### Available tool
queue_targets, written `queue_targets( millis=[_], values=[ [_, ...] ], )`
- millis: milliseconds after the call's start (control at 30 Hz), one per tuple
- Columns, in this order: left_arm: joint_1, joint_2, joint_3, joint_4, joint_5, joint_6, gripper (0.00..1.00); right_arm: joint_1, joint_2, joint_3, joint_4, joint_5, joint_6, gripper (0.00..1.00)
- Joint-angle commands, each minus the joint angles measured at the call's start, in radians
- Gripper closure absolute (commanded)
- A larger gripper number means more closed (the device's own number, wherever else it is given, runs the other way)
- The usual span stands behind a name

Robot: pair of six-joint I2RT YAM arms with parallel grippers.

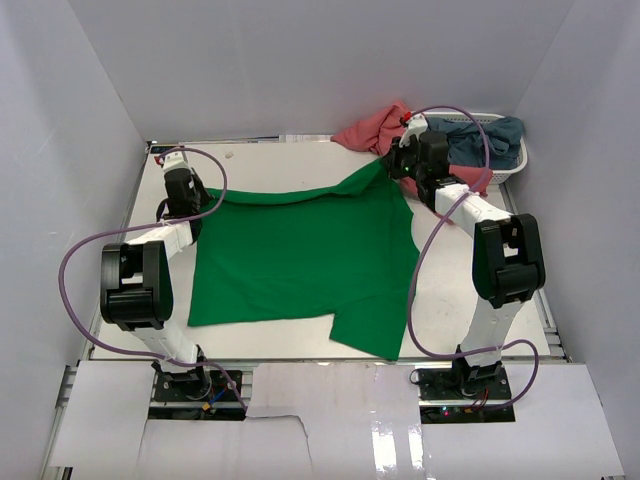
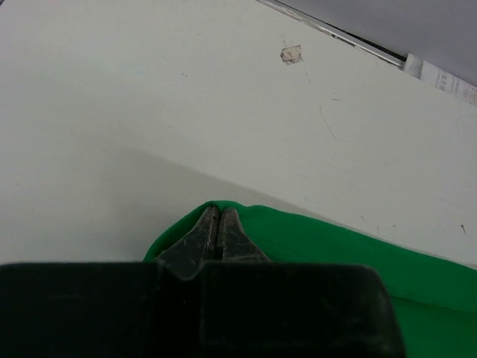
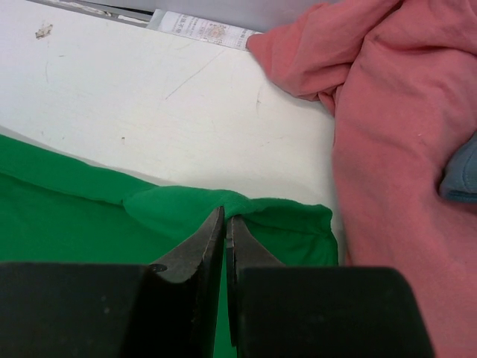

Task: Fold and stack the t-shirts
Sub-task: Fold the flattened tshirt in 1/3 of the way

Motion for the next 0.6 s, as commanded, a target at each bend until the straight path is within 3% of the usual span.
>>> queue_targets(
  millis=[0, 567],
  values=[
    [0.001, -0.031, -0.001, 0.013, -0.011, -0.005, 1.0, -0.009, -0.054, 0.009, 0.015, 0.018, -0.023, 0.92],
    [0.001, -0.078, -0.069, 0.015, -0.054, -0.022, 1.0, -0.043, -0.1, -0.03, -0.005, 0.027, -0.022, 0.92]
  ],
)
